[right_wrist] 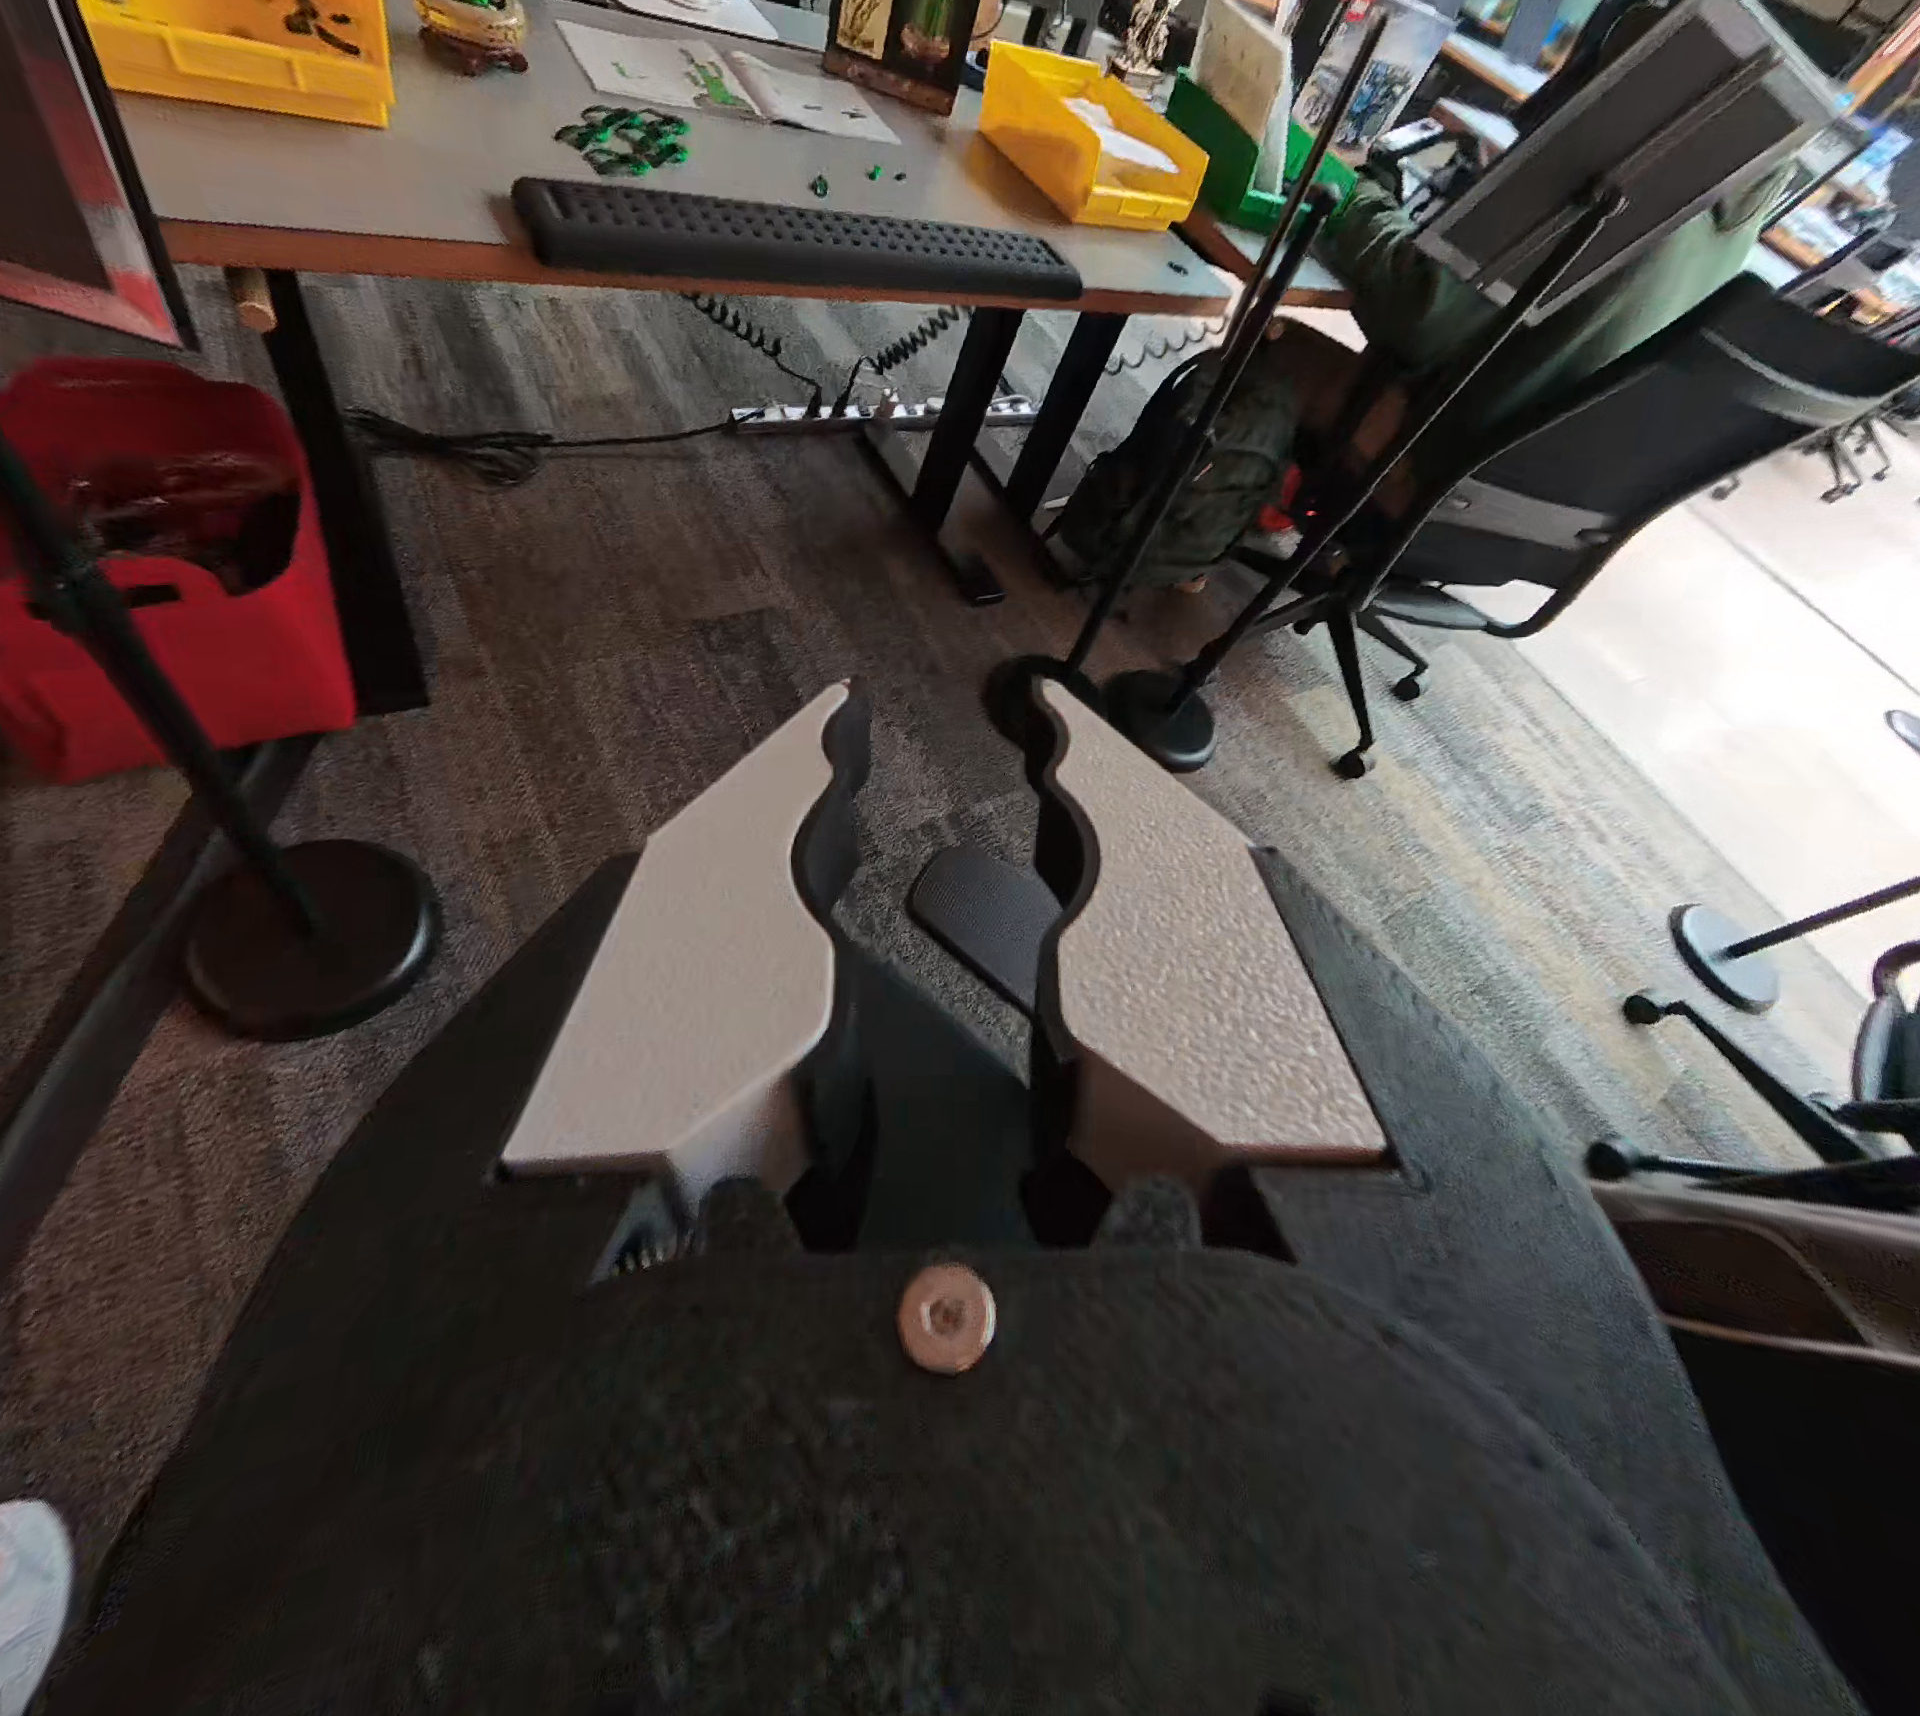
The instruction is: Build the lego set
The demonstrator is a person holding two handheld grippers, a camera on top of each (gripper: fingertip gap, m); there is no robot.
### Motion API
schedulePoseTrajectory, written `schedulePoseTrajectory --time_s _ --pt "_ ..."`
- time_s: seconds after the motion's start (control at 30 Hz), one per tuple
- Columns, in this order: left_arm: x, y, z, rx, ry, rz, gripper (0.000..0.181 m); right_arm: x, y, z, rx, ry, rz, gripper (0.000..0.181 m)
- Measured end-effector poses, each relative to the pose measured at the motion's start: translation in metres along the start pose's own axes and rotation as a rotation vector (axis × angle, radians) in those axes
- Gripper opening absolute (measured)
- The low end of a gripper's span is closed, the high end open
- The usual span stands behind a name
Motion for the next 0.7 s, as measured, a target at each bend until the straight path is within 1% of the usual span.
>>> schedulePoseTrajectory --time_s 0.07,0.17,0.23,0.3,0.43,0.5,0.53,0.6,0.63,0.7 --pt "-0.025 -0.018 0.007 0.062 -0.059 0.02 0.065 0.003 0.007 0.022 0.021 -0.023 -0.032 0.028" --pt "-0.056 -0.032 0.026 0.152 -0.105 0.058 0.065 0.012 0.012 0.038 0.029 -0.034 -0.069 0.028" --pt "-0.069 -0.034 0.045 0.203 -0.11 0.061 0.065 0.021 0.014 0.041 0.035 -0.016 -0.093 0.028" --pt "-0.078 -0.028 0.067 0.238 -0.085 0.048 0.064 0.031 0.016 0.04 0.037 0.009 -0.134 0.028" --pt "-0.093 0.0 0.118 0.251 -0.001 0.007 0.064 0.056 0.028 0.045 0.045 0.02 -0.228 0.034" --pt "-0.098 0.019 0.147 0.288 0.015 -0.034 0.065 0.072 0.038 0.056 0.084 0.03 -0.279 0.038" --pt "-0.101 0.029 0.162 0.311 0.014 -0.061 0.065 0.081 0.045 0.063 0.111 0.05 -0.3 0.045" --pt "-0.105 0.05 0.191 0.365 0.003 -0.1 0.066 0.101 0.069 0.077 0.175 0.081 -0.311 0.066" --pt "-0.107 0.061 0.206 0.395 -0.003 -0.113 0.066 0.113 0.087 0.085 0.194 0.102 -0.297 0.074" --pt "-0.114 0.086 0.236 0.446 -0.004 -0.123 0.066 0.142 0.13 0.1 0.185 0.155 -0.282 0.09"
Point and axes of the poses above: each gripper's, where its closed fingertips meet, y out along the fingers, z out of its top, x = y × z across the jaws, the point moved 8 cm from there along -y, back along the fingers, and after that the axes turned 9 degrees about -x, right-handed, at the moved point
